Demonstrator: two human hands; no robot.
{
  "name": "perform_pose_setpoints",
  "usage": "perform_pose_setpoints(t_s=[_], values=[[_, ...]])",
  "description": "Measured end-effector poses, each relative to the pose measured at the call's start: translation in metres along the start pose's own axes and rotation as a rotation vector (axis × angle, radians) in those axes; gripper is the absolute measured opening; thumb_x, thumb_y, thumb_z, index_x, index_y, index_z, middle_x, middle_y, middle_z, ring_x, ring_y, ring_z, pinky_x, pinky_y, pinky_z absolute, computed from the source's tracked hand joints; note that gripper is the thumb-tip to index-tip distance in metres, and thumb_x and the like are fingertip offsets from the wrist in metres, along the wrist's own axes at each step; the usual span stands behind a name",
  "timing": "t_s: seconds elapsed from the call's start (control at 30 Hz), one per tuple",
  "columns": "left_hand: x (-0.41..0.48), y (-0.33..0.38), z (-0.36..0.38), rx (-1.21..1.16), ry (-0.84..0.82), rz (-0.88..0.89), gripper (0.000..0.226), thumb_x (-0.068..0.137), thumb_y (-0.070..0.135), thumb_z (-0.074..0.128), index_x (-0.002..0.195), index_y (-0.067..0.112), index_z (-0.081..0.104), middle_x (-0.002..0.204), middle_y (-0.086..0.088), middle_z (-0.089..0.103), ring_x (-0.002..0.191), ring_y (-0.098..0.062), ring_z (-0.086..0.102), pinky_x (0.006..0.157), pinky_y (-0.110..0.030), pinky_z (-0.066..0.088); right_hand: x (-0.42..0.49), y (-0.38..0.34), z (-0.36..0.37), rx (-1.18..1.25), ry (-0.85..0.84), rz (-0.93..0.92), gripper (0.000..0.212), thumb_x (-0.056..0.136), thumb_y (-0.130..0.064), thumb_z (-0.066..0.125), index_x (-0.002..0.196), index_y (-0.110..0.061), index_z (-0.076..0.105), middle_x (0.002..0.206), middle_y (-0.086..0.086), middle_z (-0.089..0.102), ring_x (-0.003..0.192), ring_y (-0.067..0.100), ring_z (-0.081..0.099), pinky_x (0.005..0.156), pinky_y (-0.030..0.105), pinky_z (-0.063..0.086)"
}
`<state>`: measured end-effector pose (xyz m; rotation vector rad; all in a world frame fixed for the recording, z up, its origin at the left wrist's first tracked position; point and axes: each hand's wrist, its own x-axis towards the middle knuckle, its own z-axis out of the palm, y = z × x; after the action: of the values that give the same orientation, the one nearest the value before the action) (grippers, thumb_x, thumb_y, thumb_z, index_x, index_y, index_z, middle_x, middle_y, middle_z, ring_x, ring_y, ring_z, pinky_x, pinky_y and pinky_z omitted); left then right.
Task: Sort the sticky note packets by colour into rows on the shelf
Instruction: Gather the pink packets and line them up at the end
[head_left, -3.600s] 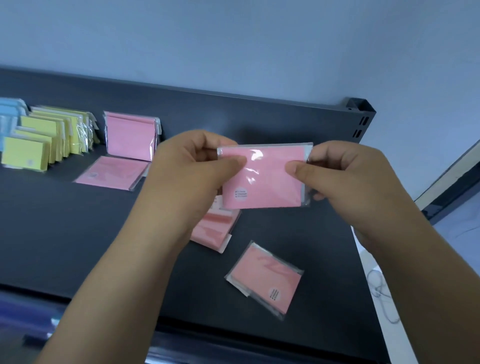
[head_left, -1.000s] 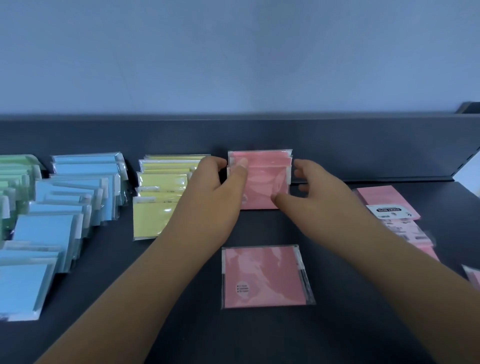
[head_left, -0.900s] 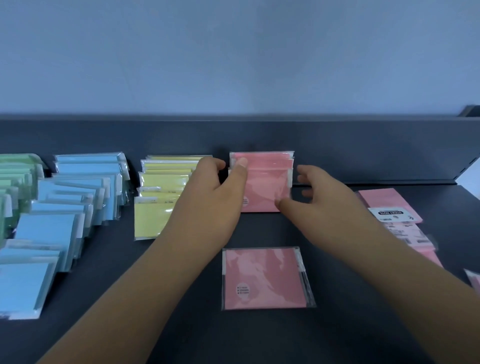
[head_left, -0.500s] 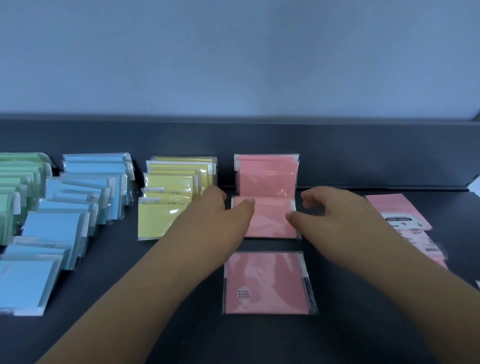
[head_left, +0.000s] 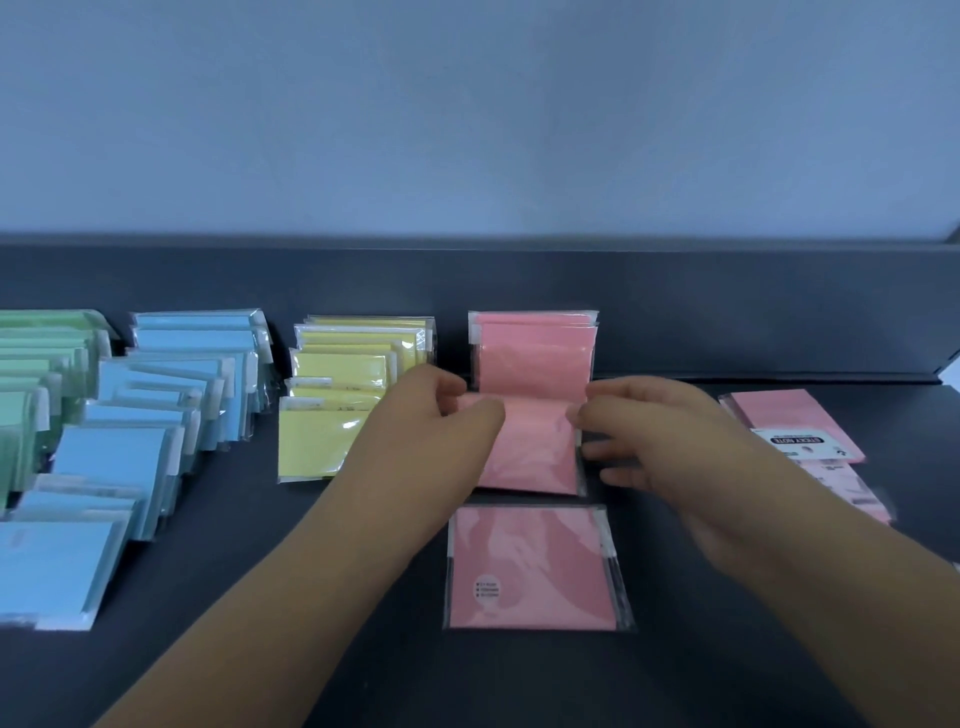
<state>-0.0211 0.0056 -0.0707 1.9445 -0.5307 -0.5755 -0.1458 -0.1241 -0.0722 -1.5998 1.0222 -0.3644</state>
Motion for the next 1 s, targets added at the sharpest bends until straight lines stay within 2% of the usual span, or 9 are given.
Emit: perform_pose_setpoints(t_s=[0.07, 0.17, 0.27, 0.33, 0.4, 0.47, 0.6, 0.77, 1.0], values=[[0.000, 0.002, 0.001, -0.037, 0.002, 0.063, 0.028, 0.090, 0.036, 0.064, 0.117, 0.035, 0.059, 0.107, 0.023, 0.061, 0.098, 0.005, 0.058, 0.074, -0.019, 0.044, 0.000, -0.001, -0.001, 0.040, 0.018, -0.066, 0.052, 0.080, -0.032, 0.079, 0.129, -0.024, 0.066, 0.117, -0.007, 0.073, 0.106, 0.012, 0.069, 0.095, 0.036, 0.055], [0.004, 0.006, 0.007, -0.089, -0.005, 0.097, 0.035, 0.088, 0.032, 0.065, 0.122, 0.035, 0.058, 0.112, 0.022, 0.061, 0.098, 0.006, 0.058, 0.078, -0.021, 0.047, 0.003, -0.006, -0.002, 0.044, 0.054, -0.173, 0.056, 0.085, -0.027, 0.077, 0.137, -0.027, 0.059, 0.124, -0.014, 0.068, 0.114, 0.005, 0.065, 0.103, 0.035, 0.050], [0.010, 0.008, 0.011, -0.126, -0.010, 0.100, 0.040, 0.087, 0.029, 0.066, 0.125, 0.034, 0.056, 0.113, 0.021, 0.062, 0.087, 0.012, 0.060, 0.082, -0.024, 0.053, 0.008, -0.008, -0.001, 0.033, 0.034, -0.236, 0.060, 0.085, -0.025, 0.077, 0.141, -0.029, 0.054, 0.130, -0.016, 0.063, 0.118, 0.000, 0.061, 0.095, 0.024, 0.046], [0.013, 0.011, 0.013, -0.102, -0.015, 0.124, 0.039, 0.088, 0.027, 0.065, 0.125, 0.033, 0.053, 0.110, 0.022, 0.060, 0.079, 0.018, 0.057, 0.071, -0.016, 0.046, 0.012, -0.006, 0.001, 0.019, 0.027, -0.249, 0.061, 0.087, -0.024, 0.076, 0.143, -0.029, 0.053, 0.131, -0.017, 0.062, 0.117, -0.002, 0.060, 0.090, 0.020, 0.045], [0.017, 0.012, 0.013, -0.102, -0.006, 0.142, 0.041, 0.088, 0.025, 0.065, 0.126, 0.032, 0.053, 0.112, 0.022, 0.059, 0.086, 0.016, 0.055, 0.070, -0.015, 0.041, 0.015, -0.003, 0.002, 0.030, 0.045, -0.258, 0.061, 0.087, -0.022, 0.077, 0.143, -0.028, 0.054, 0.130, -0.016, 0.062, 0.116, -0.002, 0.060, 0.092, 0.022, 0.047], [0.019, 0.012, 0.012, -0.122, -0.005, 0.146, 0.040, 0.087, 0.024, 0.066, 0.125, 0.031, 0.054, 0.115, 0.019, 0.061, 0.092, 0.011, 0.056, 0.075, -0.017, 0.044, 0.016, -0.002, 0.003, 0.057, 0.056, -0.266, 0.059, 0.087, -0.019, 0.076, 0.141, -0.026, 0.055, 0.129, -0.014, 0.063, 0.116, 0.000, 0.061, 0.094, 0.022, 0.047], [0.020, 0.007, 0.010, -0.156, -0.019, 0.146, 0.032, 0.087, 0.021, 0.067, 0.115, 0.033, 0.057, 0.105, 0.015, 0.066, 0.078, 0.007, 0.062, 0.080, -0.024, 0.053, 0.018, 0.001, 0.002, 0.089, 0.056, -0.254, 0.054, 0.087, -0.014, 0.076, 0.137, -0.023, 0.058, 0.126, -0.009, 0.065, 0.114, 0.005, 0.064, 0.096, 0.025, 0.049], [0.014, 0.005, 0.008, -0.177, -0.028, 0.154, 0.030, 0.089, 0.013, 0.065, 0.113, 0.029, 0.059, 0.098, 0.010, 0.068, 0.064, 0.011, 0.057, 0.052, -0.004, 0.043, 0.018, 0.003, -0.001, 0.079, 0.101, -0.230, 0.032, 0.087, -0.014, 0.076, 0.116, -0.023, 0.066, 0.112, -0.005, 0.072, 0.106, 0.008, 0.068, 0.085, 0.021, 0.047], [0.009, 0.005, 0.006, -0.081, -0.025, 0.197, 0.030, 0.091, 0.014, 0.066, 0.088, 0.039, 0.049, 0.089, 0.022, 0.058, 0.061, 0.024, 0.052, 0.054, 0.002, 0.040, 0.020, 0.004, -0.003, 0.072, 0.140, -0.238, 0.026, 0.087, -0.012, 0.076, 0.108, -0.025, 0.067, 0.106, -0.008, 0.073, 0.099, 0.005, 0.069, 0.080, 0.019, 0.048]])
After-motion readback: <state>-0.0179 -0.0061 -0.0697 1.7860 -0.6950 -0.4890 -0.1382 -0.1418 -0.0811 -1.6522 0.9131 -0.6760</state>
